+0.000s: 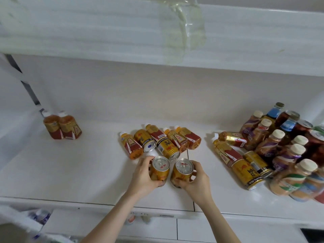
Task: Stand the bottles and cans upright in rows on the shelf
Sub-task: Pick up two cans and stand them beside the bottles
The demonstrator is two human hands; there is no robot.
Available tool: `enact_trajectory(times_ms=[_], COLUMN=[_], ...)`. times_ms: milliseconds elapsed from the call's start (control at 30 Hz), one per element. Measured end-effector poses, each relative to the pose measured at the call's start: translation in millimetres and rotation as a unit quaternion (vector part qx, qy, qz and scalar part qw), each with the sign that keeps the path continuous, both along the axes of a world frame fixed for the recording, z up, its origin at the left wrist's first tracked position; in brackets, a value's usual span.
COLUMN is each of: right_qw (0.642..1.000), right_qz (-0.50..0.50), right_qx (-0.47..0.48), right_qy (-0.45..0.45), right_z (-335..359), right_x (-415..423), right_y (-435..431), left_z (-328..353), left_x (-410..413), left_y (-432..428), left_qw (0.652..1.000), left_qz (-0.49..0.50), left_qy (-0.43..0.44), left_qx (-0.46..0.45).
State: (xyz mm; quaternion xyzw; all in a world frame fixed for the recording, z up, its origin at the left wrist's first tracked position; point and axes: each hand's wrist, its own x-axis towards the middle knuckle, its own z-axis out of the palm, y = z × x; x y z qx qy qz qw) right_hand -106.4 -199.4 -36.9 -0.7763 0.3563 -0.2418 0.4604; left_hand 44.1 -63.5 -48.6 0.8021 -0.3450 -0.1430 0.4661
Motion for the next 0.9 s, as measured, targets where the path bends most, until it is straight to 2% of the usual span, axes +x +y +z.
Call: enact_trajectory(times_ms=[300,533,900], right_qw=[1.000,0.999,1.000], right_qz=[-0.024,-0.037,0.024], right_qx=[0.002,0.011,-0.010], right_qy=[-0.005,-0.009,-0.008], right_z=[8,13,21], right_x=[37,88,188], right_y=[68,125,168], left_z=[8,14,33], left_x=[43,97,192], left_y=[65,128,176], left_qw=[0.998,1.000,0.999], left_qz=[-0.048,-0.016,0.023], left_qy=[0.037,0.014,0.018], left_qx=[-0.003,-0.002,-0.023])
